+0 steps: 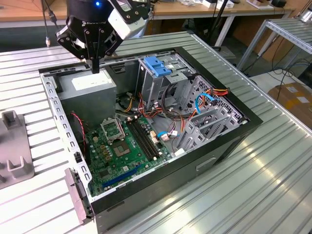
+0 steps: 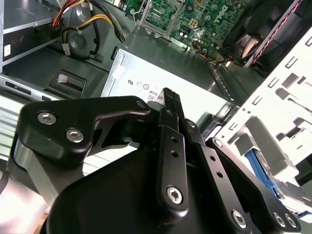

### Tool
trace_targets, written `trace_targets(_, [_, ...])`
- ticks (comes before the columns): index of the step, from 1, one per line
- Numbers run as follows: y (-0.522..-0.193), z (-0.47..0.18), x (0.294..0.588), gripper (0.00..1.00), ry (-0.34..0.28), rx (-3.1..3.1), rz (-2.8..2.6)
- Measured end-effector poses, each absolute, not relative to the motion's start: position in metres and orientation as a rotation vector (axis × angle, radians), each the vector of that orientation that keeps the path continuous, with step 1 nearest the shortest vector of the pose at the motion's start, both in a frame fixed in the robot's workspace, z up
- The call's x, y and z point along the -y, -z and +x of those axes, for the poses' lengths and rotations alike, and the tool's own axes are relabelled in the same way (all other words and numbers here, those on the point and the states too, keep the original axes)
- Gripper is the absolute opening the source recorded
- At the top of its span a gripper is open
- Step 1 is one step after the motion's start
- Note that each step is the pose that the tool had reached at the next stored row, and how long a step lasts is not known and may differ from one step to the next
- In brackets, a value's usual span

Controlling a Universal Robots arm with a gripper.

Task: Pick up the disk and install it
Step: 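Reach for the disk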

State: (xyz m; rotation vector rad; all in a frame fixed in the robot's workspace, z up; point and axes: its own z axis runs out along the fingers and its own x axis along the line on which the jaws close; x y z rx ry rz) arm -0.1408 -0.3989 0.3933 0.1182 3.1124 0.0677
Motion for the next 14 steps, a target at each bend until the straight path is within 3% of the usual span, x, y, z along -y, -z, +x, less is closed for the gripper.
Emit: trace_targets(14, [-0.3933,-0.1478,0.3989,0.10,-0.068,-3.113,0.118])
